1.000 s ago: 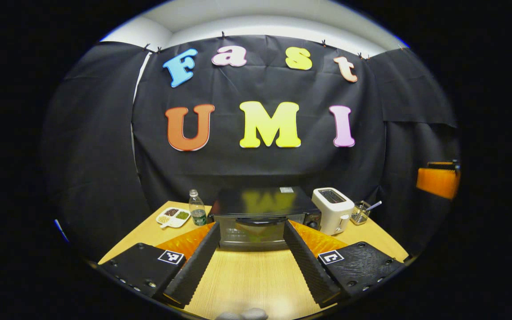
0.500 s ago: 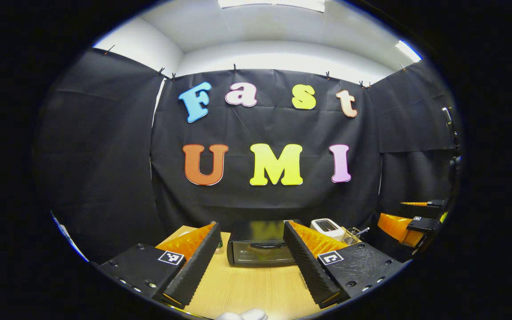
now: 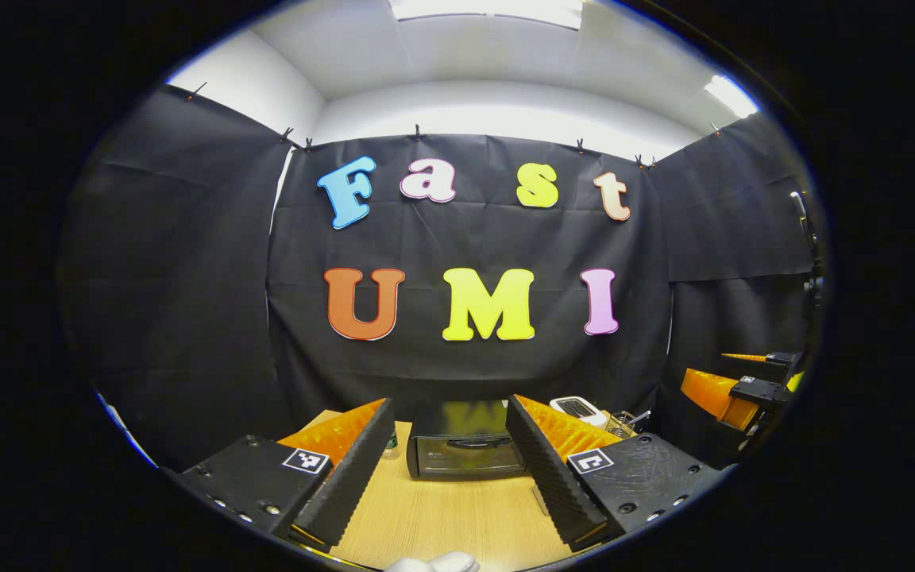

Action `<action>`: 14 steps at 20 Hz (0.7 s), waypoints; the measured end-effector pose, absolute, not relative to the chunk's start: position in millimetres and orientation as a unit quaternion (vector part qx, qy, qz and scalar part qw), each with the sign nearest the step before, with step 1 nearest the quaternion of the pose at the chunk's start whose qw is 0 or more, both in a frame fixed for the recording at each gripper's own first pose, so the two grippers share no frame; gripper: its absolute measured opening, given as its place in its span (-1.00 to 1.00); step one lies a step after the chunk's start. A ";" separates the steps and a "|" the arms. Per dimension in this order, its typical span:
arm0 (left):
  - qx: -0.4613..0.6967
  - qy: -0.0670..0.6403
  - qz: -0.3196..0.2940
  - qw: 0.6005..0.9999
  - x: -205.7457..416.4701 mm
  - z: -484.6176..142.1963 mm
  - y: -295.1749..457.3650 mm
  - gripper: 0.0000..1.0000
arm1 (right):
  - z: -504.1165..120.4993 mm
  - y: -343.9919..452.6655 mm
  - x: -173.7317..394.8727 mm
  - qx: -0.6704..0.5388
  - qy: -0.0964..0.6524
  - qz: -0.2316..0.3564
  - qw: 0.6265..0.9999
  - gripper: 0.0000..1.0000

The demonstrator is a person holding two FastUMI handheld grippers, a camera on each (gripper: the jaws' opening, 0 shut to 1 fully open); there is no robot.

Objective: Open the electric oven with the left hand, put the food in, and close the electric oven.

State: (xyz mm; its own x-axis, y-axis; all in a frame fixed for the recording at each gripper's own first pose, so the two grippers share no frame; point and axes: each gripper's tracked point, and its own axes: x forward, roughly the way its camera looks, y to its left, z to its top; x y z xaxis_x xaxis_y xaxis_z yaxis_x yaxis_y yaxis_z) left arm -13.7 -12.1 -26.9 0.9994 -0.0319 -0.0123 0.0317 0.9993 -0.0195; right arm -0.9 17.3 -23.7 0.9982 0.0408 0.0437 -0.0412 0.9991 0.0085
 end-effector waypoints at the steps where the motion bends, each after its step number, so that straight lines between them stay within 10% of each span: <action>1: -0.010 0.006 -0.017 1.000 -14.0 -26.4 -11.8 0.87 | -22.6 16.7 -2.6 0.004 -0.023 0.018 1.000 1.00; 14: -0.002 0.004 -0.030 1.000 -18.9 -19.5 -10.2 0.87 | -8.9 13.7 -14.9 0.002 -0.031 0.000 1.000 1.00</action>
State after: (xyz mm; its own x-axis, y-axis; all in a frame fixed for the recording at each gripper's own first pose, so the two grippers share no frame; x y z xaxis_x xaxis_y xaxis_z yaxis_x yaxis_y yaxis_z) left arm -18.9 -10.2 -19.5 0.9982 -0.0595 -0.0069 0.0595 0.9982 -0.0043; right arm -14.9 13.7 -8.9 0.9981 -0.0010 0.0610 0.0008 1.0000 0.0045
